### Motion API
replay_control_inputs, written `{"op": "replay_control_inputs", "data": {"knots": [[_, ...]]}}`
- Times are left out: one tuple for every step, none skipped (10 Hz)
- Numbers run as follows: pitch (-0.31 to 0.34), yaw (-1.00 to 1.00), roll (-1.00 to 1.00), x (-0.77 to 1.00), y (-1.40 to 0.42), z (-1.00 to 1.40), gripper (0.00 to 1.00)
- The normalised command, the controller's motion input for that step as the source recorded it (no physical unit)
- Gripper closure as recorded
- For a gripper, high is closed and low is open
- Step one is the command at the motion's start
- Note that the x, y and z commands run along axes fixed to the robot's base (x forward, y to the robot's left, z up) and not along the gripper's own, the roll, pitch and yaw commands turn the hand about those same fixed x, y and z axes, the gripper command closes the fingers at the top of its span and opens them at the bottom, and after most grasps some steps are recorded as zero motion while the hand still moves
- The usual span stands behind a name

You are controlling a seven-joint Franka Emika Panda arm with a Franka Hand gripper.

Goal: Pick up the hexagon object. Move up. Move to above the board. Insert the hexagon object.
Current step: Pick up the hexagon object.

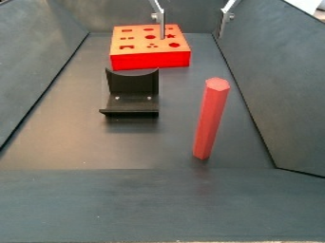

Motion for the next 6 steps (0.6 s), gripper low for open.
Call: {"op": "replay_control_inputs", "data": {"knots": [[0.0, -0.11, 0.0, -0.13, 0.33, -0.09, 0.0], [0.0, -0.21, 0.0, -0.16, 0.49, -0.13, 0.0], [0.01, -0.27, 0.0, -0.03, 0.61, -0.14, 0.0], [0.054, -0.29, 0.0, 0.0, 0.65, -0.2, 0.0], [0.049, -0.31, 0.0, 0.0, 0.63, -0.21, 0.0], [0.034, -0.33, -0.01, -0.03, 0.61, -0.2, 0.0]]}}
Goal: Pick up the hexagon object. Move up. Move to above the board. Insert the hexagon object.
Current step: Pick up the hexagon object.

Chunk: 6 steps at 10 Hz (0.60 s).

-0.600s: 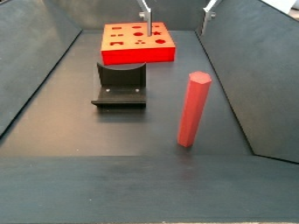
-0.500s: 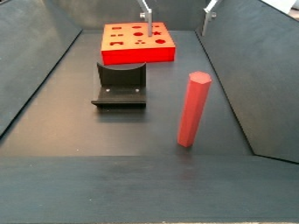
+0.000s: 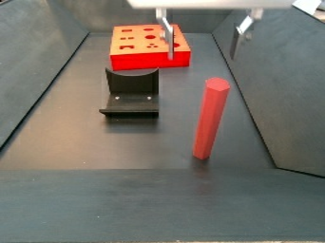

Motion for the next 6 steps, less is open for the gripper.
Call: {"op": "replay_control_inputs", "data": {"knots": [[0.034, -0.32, -0.03, 0.0, 0.61, -0.22, 0.0], [0.026, -0.3, -0.06, 0.0, 0.61, -0.22, 0.0], [0.0, -0.23, -0.07, -0.16, 0.62, -0.26, 0.0], [-0.034, -0.06, -0.04, -0.2, 0.49, -0.31, 0.0], [-0.074, 0.0, -0.02, -0.18, 0.33, -0.32, 0.0], [-0.109, 0.0, -0.06, -0.03, 0.26, -0.37, 0.0]]}}
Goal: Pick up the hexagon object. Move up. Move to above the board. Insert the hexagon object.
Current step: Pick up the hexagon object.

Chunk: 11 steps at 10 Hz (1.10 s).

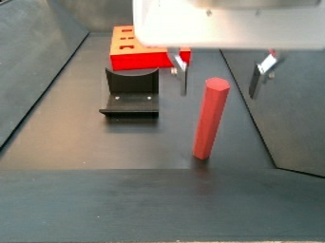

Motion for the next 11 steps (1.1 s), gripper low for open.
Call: {"op": "replay_control_inputs", "data": {"knots": [[-0.133, 0.05, -0.02, 0.0, 0.0, -0.38, 0.0], [-0.094, 0.04, -0.05, 0.0, 0.0, -0.29, 0.0], [-0.074, 0.02, -0.03, 0.0, 0.0, -0.21, 0.0], [-0.034, 0.08, -0.03, 0.04, 0.0, -0.16, 0.0], [-0.03, 0.25, -0.01, 0.0, -0.02, -0.08, 0.0], [-0.056, 0.35, -0.01, 0.0, -0.05, -0.01, 0.0], [-0.064, 0.32, -0.02, 0.0, -0.07, -0.04, 0.0], [-0.029, 0.17, -0.03, 0.0, -0.08, -0.08, 0.0], [-0.02, 0.06, -0.05, 0.0, -0.03, -0.17, 0.0], [-0.051, 0.0, -0.1, 0.0, 0.0, -0.19, 0.0], [-0.13, 0.0, -0.06, -0.02, 0.0, -0.04, 0.0]]}}
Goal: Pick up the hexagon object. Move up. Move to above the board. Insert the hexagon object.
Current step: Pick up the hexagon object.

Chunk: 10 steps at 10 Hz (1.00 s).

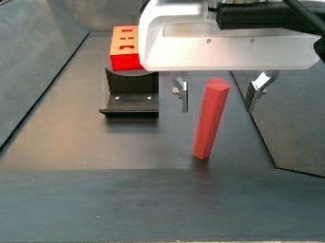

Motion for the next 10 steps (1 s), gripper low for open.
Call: {"op": "replay_control_inputs", "data": {"knots": [[-0.041, 0.0, -0.03, 0.0, 0.0, 0.0, 0.0], [0.0, 0.0, 0.0, 0.0, 0.0, 0.0, 0.0], [0.0, 0.0, 0.0, 0.0, 0.0, 0.0, 1.0], [0.0, 0.0, 0.0, 0.0, 0.0, 0.0, 1.0], [0.0, 0.0, 0.0, 0.0, 0.0, 0.0, 1.0], [0.0, 0.0, 0.0, 0.0, 0.0, 0.0, 1.0], [0.0, 0.0, 0.0, 0.0, 0.0, 0.0, 1.0], [0.0, 0.0, 0.0, 0.0, 0.0, 0.0, 1.0], [0.0, 0.0, 0.0, 0.0, 0.0, 0.0, 1.0], [0.0, 0.0, 0.0, 0.0, 0.0, 0.0, 1.0]]}}
